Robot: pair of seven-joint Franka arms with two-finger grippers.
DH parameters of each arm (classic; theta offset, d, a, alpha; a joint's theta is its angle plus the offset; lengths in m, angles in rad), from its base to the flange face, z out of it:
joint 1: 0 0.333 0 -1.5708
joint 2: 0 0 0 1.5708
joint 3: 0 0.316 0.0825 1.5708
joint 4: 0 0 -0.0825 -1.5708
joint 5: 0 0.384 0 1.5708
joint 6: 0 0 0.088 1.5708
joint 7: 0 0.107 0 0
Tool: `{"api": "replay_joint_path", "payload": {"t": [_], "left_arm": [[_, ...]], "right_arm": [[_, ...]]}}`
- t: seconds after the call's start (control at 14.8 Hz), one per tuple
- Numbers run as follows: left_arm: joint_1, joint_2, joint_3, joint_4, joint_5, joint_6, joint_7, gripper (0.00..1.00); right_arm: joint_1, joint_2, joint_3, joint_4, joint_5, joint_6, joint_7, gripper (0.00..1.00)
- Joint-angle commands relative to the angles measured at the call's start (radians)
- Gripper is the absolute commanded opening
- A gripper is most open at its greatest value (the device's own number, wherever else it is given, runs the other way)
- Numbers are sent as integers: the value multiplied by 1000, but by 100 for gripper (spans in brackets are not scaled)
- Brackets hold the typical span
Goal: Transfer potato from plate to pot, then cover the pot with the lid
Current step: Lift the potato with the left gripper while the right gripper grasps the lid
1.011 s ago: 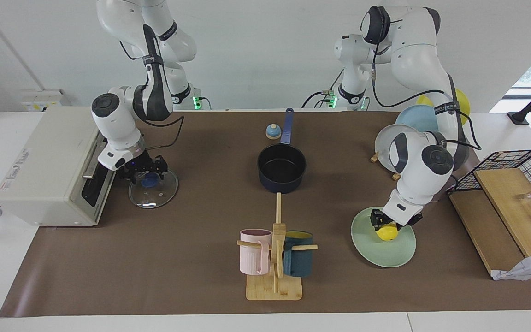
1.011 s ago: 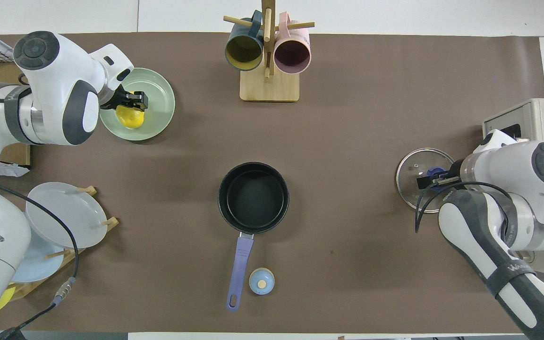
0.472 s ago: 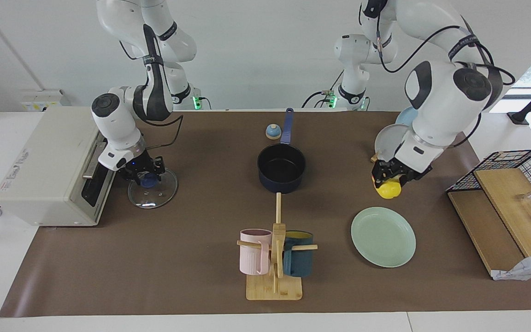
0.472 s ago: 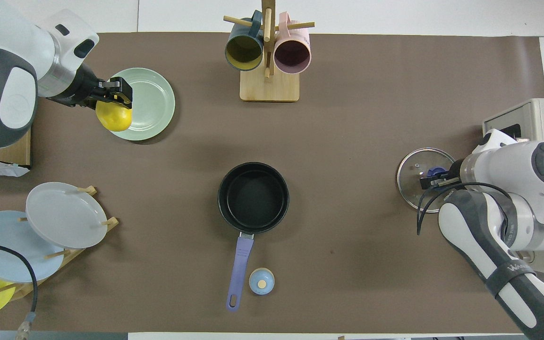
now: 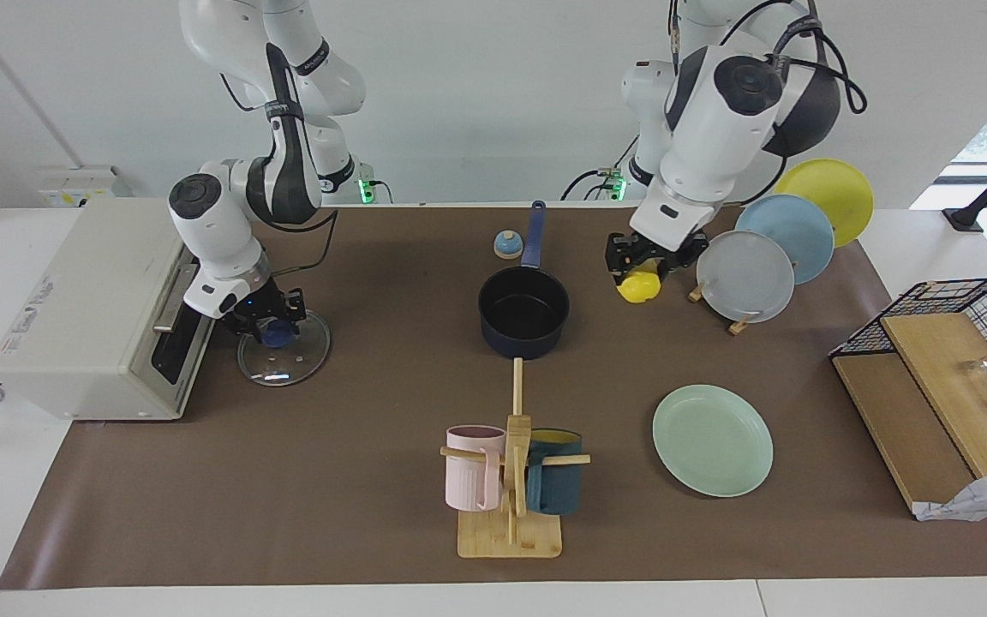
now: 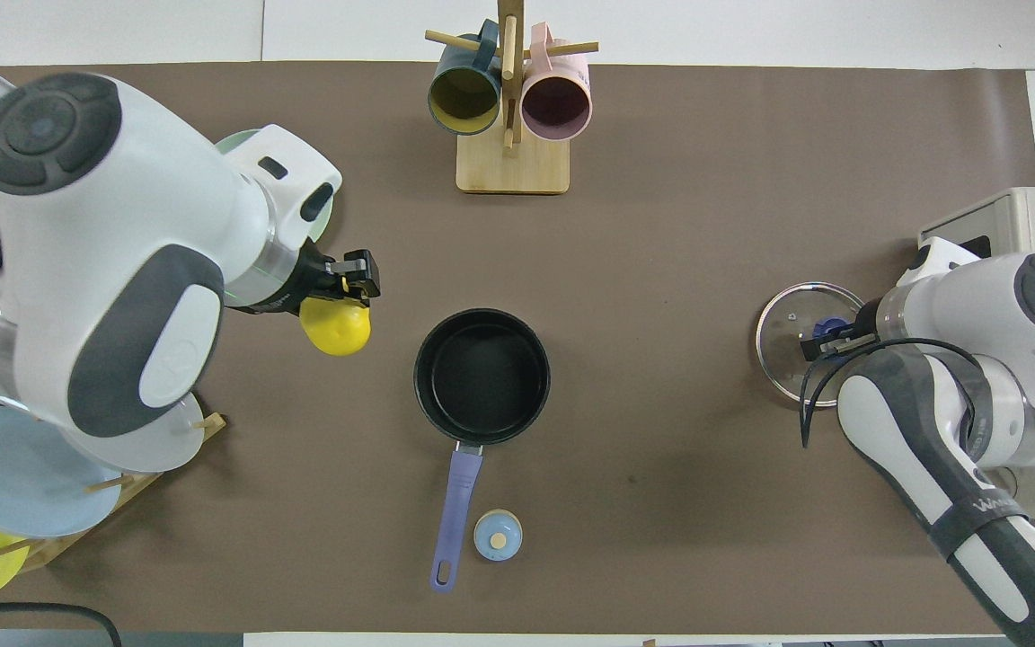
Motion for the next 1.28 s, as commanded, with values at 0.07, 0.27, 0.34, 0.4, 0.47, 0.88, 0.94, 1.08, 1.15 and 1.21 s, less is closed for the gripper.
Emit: {"api": "replay_joint_path", "payload": {"t": [0.07,0.27,0.34,0.4,0.47,0.88,0.94,1.08,1.15,1.21], "left_arm": [[-122,-108,17,-227,-27,208,-98,0],[-199,-89,20,-307,-27,368,-145,0],[-216,-66,20,-326,-27,421,-146,0],[-233,-47,20,-334,-27,451,-149,0],[-258,-8,21,-337,-27,482,-164,0],[-288,36,23,-416,18,610,-161,0],[-295,36,23,-442,18,638,-164,0],[-317,43,24,-473,19,693,-172,0],[-321,54,24,-476,19,704,-180,0],[-328,63,26,-476,21,707,-183,0]], "right_arm": [[59,70,8,249,7,-218,11,13],[134,86,6,329,-7,-304,113,0],[153,96,6,354,-10,-324,141,0],[164,103,8,380,-13,-344,161,0],[177,107,8,409,-13,-370,181,0],[260,139,8,486,-11,-422,298,0],[259,144,8,486,-10,-422,299,0],[260,146,8,489,-8,-424,307,0],[262,146,8,486,-10,-424,328,0],[262,146,8,486,-8,-425,353,0]]}}
